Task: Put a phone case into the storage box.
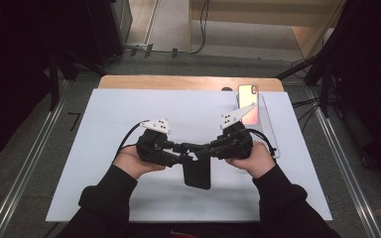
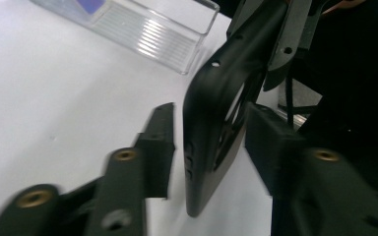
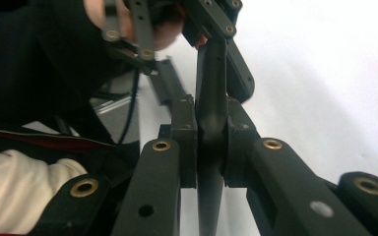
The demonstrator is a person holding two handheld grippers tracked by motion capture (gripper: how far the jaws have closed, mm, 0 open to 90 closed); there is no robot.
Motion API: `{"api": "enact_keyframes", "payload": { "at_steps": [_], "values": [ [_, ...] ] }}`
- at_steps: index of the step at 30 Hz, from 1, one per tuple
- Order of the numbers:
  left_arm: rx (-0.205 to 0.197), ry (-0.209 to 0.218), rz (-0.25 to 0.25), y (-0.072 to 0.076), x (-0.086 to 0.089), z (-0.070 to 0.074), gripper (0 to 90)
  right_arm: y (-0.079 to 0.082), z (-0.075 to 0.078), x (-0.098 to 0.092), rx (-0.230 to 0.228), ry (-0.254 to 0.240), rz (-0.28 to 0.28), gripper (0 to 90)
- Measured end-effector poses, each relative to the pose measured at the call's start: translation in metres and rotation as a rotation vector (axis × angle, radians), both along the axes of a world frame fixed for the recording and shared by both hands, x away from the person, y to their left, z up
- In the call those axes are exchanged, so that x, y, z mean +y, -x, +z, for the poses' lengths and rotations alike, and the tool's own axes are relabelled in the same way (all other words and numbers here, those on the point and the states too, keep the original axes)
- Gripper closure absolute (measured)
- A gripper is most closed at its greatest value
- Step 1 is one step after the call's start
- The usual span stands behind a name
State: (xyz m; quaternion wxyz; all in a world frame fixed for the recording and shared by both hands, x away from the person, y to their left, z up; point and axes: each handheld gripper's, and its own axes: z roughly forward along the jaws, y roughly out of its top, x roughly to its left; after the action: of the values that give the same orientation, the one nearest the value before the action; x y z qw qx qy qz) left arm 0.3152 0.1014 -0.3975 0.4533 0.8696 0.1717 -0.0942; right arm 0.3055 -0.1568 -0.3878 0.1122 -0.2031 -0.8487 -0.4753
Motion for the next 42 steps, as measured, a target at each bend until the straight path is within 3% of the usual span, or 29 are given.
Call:
{"api": "enact_keyframes", "payload": {
  "at_steps": [5,12,15,18,24,30,34,36,42],
  "values": [
    [0.021,0.040,-0.031,-0.003,0.004,-0.002,72.9,-0.001,0.000,-0.002,-0.001,-0.010,-0.002,76.2],
    [0.025,0.026,-0.051,-0.002,0.004,-0.002,76.6,-0.001,-0.001,-0.002,-0.006,-0.002,-0.034,66.5],
    [0.027,0.016,-0.041,-0.001,0.005,-0.001,76.6,-0.001,0.000,-0.002,-0.019,-0.011,-0.076,50.0],
    [0.045,-0.006,0.005,0.000,0.006,0.002,76.5,-0.001,0.000,-0.005,-0.010,-0.022,-0.111,36.6],
    [0.064,-0.009,0.083,0.001,0.011,0.009,76.2,-0.004,-0.001,-0.012,-0.038,-0.063,-0.174,27.5],
    [0.083,0.006,0.180,-0.001,0.020,0.018,76.2,-0.004,-0.001,-0.013,-0.071,-0.039,-0.237,16.9],
    [0.086,0.008,0.254,-0.002,0.025,0.023,76.1,-0.003,-0.002,-0.009,-0.099,0.013,-0.312,0.0],
    [0.077,0.007,0.280,-0.002,0.026,0.024,76.1,-0.002,-0.003,-0.006,-0.114,0.029,-0.333,0.0],
    [0.069,-0.007,0.352,0.001,0.024,0.029,76.1,0.000,-0.009,0.002,-0.101,0.052,-0.373,0.0]
  ]
}}
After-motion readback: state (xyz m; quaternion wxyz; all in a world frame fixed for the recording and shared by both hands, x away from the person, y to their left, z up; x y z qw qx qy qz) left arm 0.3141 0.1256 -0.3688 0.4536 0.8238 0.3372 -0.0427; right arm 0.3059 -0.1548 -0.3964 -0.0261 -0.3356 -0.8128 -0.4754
